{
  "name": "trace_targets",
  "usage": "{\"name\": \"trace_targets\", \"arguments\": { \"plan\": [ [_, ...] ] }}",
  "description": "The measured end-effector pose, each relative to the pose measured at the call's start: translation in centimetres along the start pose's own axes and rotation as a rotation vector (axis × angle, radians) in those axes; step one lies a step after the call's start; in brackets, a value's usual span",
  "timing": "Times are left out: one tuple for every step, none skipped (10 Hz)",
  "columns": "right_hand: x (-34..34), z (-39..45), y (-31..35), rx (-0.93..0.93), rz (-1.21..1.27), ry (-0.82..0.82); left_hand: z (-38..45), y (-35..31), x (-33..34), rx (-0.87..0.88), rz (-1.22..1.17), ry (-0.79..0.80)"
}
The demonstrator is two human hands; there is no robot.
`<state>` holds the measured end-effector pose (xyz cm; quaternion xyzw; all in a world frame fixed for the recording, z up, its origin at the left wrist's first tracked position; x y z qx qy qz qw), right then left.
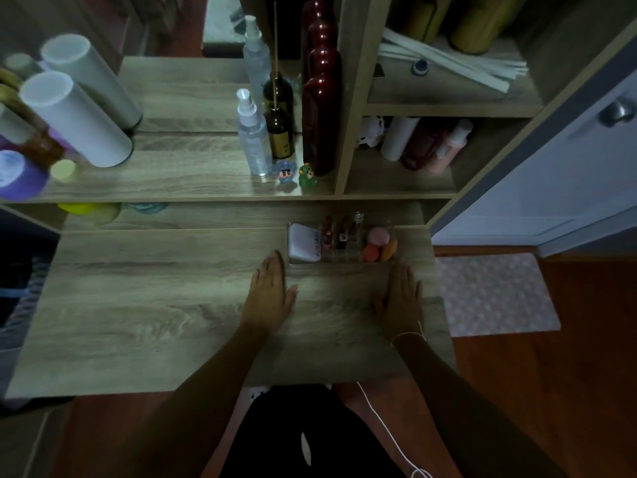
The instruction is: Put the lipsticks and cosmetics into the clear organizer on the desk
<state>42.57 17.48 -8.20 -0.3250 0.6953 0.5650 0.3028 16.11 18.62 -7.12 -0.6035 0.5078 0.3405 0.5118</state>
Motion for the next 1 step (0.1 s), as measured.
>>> {"name": "trace_targets", "arguments": {
  "plan": [
    [0.32,-1.28,-0.52,0.06,-0.035,-0.068,-1.55,0.15,1.16,-0.013,0.079,0.023]
  ]
}}
Point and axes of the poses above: each hand's wrist, its own z-axis towards the middle knuckle, its own x-axis out of the palm, y = z × x, the point moved 9 cm from there along z, towards the middle knuckle, and after that the axes turned 11 degrees about z, right-handed, at the moved point
